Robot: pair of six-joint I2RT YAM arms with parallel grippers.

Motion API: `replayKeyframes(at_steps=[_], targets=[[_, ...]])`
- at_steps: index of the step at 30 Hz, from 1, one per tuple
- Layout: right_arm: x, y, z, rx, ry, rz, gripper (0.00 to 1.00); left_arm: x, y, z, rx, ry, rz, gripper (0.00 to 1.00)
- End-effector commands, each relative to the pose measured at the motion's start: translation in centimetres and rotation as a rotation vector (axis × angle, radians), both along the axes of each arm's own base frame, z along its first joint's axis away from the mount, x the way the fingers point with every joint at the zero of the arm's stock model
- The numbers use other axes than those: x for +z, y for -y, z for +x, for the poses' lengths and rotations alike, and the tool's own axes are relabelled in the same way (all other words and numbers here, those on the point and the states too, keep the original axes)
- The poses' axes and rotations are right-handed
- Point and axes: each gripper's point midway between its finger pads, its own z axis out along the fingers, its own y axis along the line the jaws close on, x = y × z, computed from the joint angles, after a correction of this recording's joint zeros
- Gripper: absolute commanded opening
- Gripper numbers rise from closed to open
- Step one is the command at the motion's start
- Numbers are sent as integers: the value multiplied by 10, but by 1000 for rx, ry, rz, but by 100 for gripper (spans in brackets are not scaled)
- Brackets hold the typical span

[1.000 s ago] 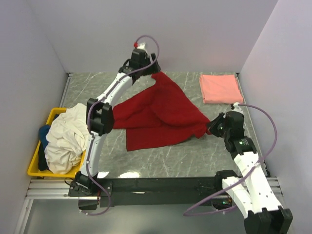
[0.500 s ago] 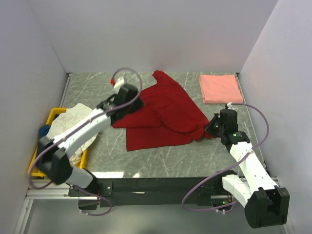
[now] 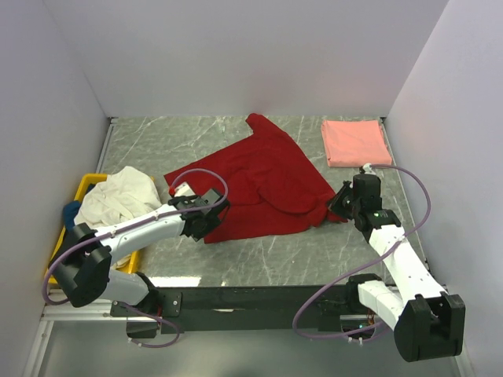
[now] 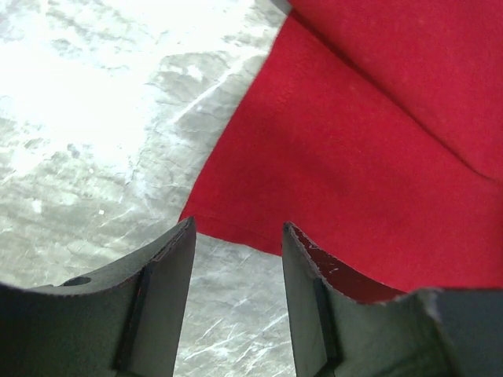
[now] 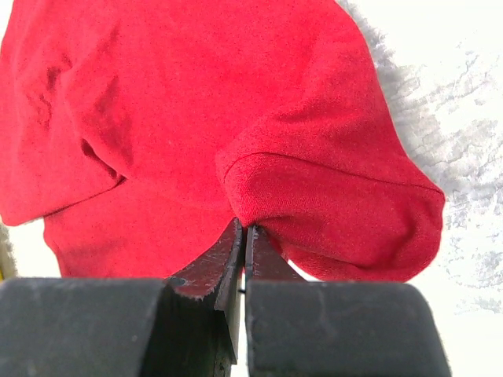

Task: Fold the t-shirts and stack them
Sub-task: Flatten the tshirt out

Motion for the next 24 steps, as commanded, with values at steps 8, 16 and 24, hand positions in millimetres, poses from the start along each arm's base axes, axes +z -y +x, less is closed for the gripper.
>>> replayKeyframes(at_steps=[8, 16, 24], targets=[[9, -2, 10, 16, 50, 5, 0, -16, -7, -7, 73, -26, 25, 54], [5, -2, 10, 17, 42, 6, 0, -37, -2, -10, 57, -67, 32, 53], [3, -2, 11, 12, 36, 5, 0, -54, 2, -11, 28, -86, 34, 45]])
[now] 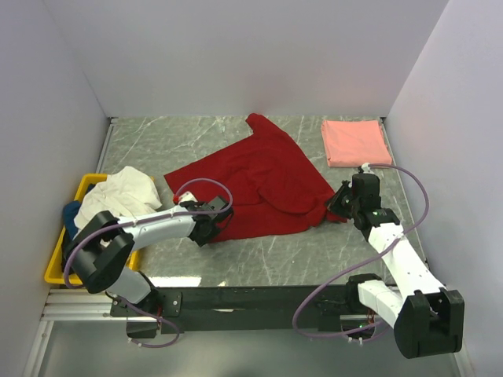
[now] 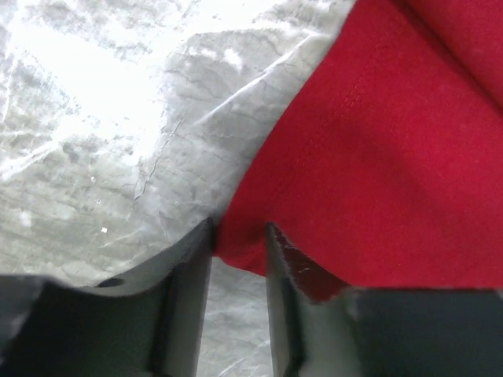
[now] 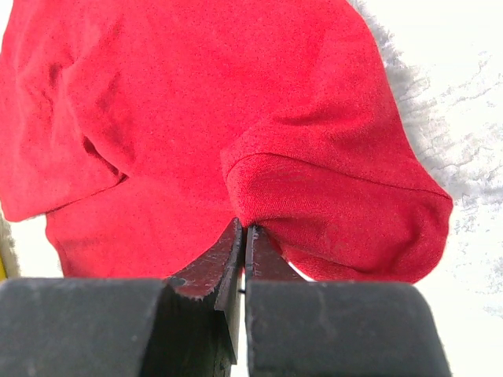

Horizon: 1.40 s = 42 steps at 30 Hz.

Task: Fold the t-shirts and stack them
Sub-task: Flatten the tshirt out

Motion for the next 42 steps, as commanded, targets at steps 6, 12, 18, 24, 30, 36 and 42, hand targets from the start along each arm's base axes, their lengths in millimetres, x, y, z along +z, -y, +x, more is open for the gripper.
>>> replayKeyframes(at_steps=[6, 12, 18, 24, 30, 36, 42], targets=[[1, 2, 8, -2, 25, -8, 0, 14, -11, 12, -8, 53, 57, 1], [-6, -2, 7, 25, 0, 2, 3, 93, -69, 32, 98, 222, 116, 1], [-27, -23, -4, 125, -69, 60, 13, 158, -120, 34, 191, 416, 55, 0], [-47, -58, -38, 248, -144, 69, 42, 180, -142, 29, 212, 480, 71, 0], [-52, -56, -69, 202, -159, 78, 50, 187, -142, 36, 183, 496, 84, 0], [-48, -36, -85, 73, -139, 73, 52, 192, -143, 42, 160, 515, 91, 0], [-58, -31, -91, -20, -161, 115, 54, 194, -142, 46, 139, 530, 79, 0]])
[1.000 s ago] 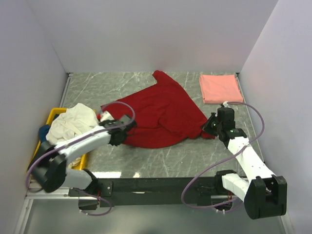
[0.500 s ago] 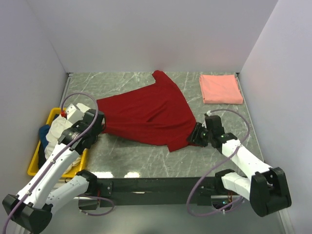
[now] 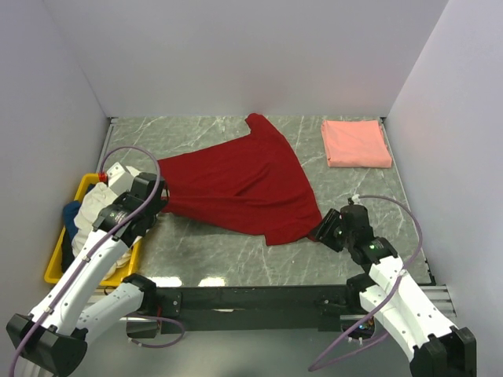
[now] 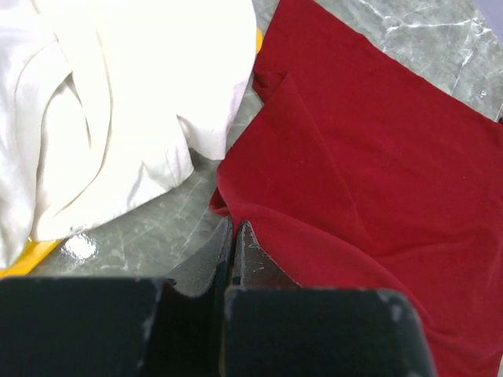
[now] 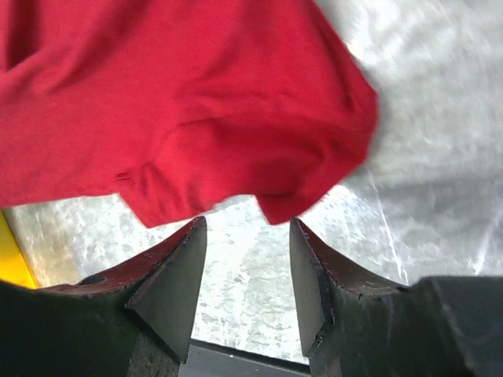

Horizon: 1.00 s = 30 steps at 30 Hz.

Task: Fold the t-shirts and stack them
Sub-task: Flatten the tshirt out

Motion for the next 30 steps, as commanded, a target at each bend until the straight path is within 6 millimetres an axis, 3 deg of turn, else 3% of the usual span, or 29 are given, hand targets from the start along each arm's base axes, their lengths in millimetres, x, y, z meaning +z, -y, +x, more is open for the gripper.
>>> replayKeyframes(at_steps=[1, 11, 20, 25, 30], targets=[[-12, 7, -5, -90, -48, 13, 54, 23, 2, 11, -24, 72, -7, 0], [-31, 13, -4, -252, -65, 83, 52, 23, 2, 17, -47, 80, -13, 0], [-26, 26, 11, -329, -18, 100, 49, 20, 0, 17, -60, 70, -2, 0], [-27, 28, 8, -342, -27, 101, 48, 18, 0, 16, -63, 68, -9, 1], [-15, 30, 9, -348, 10, 112, 48, 16, 1, 16, -72, 62, -12, 0]])
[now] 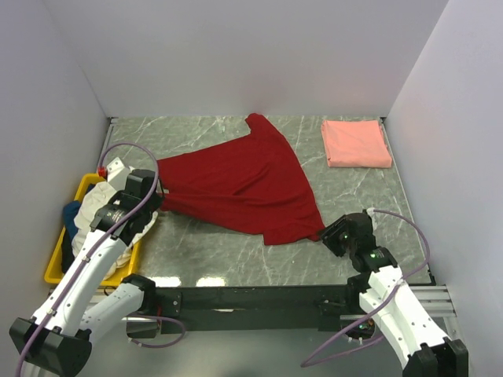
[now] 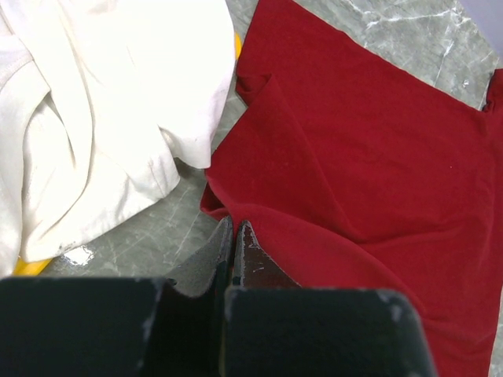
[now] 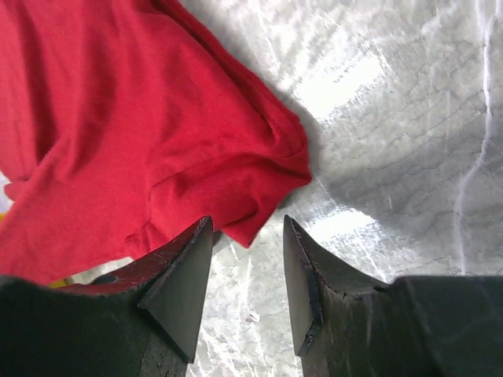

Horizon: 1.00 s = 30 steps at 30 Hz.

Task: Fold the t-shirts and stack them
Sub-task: Flatten the tshirt out

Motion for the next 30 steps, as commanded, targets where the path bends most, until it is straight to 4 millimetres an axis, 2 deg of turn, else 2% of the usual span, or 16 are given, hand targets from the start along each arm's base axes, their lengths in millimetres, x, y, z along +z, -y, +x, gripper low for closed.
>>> replayKeyframes(at_steps=[1, 4, 7, 13, 15, 18, 19, 20, 22, 23, 24, 26, 27, 28, 30], targets=[[9, 8, 4, -41, 37, -12, 48, 9, 0, 5, -11, 41, -3, 0], [8, 11, 6, -51, 46, -27, 49, 7, 1, 5, -14, 37, -6, 1], [-9, 5, 0, -30, -13, -5, 49, 5, 3, 5, -18, 33, -12, 0], [-21, 1, 6, -28, -23, 7, 48, 3, 3, 6, -21, 30, -13, 0], [-18, 2, 12, -32, -10, 2, 45, 2, 3, 6, -20, 27, -10, 0], [-9, 5, 25, -43, 17, -16, 31, 3, 4, 6, -24, 27, -10, 0], [1, 5, 32, -45, 40, -18, 24, 3, 4, 6, -26, 28, -11, 0], [7, 7, 37, -50, 57, -21, 10, 7, 4, 7, -30, 36, -11, 0], [32, 6, 53, -40, 118, -24, 0, 19, 4, 9, -33, 66, -12, 0], [43, 5, 58, -35, 142, -22, 0, 25, 5, 10, -40, 79, -13, 0], [67, 4, 68, -21, 195, -27, 0, 32, 5, 11, -46, 94, -14, 0], [97, 5, 77, -17, 256, -36, 0, 59, 5, 14, -46, 152, -21, 0], [130, 6, 83, -12, 321, -46, 0, 70, 5, 15, -48, 175, -22, 0], [148, 7, 85, -10, 359, -54, 0, 95, 4, 16, -50, 227, -23, 0], [180, 19, 87, -41, 416, -109, 0, 123, 0, 17, -40, 289, -19, 0]])
